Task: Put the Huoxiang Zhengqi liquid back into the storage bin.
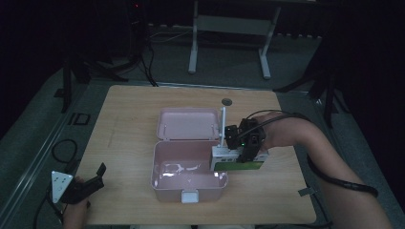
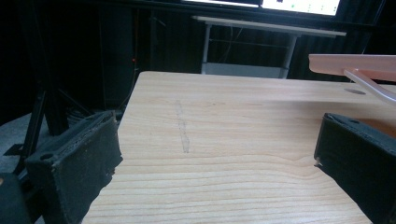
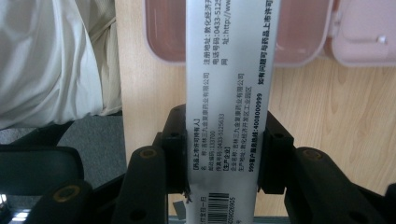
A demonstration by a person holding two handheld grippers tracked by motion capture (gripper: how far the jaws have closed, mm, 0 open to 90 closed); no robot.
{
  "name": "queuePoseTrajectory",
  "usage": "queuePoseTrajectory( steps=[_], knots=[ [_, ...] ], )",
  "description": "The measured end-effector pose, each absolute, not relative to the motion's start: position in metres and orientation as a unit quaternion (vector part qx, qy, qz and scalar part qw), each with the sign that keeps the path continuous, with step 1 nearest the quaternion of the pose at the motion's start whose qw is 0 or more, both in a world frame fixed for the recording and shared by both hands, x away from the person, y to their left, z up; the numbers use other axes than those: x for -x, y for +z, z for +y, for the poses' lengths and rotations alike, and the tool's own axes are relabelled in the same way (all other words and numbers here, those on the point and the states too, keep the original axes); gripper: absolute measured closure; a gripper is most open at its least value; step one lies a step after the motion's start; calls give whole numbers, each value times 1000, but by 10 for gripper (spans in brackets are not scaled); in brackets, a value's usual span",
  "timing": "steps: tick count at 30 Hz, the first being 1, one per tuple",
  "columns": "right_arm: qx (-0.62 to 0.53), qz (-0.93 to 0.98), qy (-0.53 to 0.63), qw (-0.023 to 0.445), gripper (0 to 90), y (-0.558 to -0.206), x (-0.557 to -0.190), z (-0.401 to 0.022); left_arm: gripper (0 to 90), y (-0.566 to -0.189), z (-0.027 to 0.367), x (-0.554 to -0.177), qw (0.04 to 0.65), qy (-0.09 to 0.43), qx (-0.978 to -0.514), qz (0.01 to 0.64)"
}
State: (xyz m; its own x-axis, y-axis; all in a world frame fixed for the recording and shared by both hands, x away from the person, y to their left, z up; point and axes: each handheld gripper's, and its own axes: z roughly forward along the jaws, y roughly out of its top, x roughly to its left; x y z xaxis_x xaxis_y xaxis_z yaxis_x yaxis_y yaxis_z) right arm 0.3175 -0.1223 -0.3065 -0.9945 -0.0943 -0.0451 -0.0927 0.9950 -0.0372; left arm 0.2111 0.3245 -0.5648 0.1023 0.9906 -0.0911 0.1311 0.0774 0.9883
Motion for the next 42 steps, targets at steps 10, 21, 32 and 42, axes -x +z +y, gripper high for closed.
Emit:
queuePoseTrajectory(
  steps=[10,21,32,42],
  knots=[
    [69,997,-24,22,623,-310,-312,-89,6,-565,324,-211,515,417,-537,522],
    [99,994,-35,21,623,-320,-300,-46,6,-565,325,-211,516,417,-538,521],
    [103,994,-35,29,623,-325,-294,-18,6,-565,324,-211,517,416,-538,520],
    [97,994,-37,24,623,-348,-296,-8,7,-565,325,-210,518,415,-539,519]
  ],
)
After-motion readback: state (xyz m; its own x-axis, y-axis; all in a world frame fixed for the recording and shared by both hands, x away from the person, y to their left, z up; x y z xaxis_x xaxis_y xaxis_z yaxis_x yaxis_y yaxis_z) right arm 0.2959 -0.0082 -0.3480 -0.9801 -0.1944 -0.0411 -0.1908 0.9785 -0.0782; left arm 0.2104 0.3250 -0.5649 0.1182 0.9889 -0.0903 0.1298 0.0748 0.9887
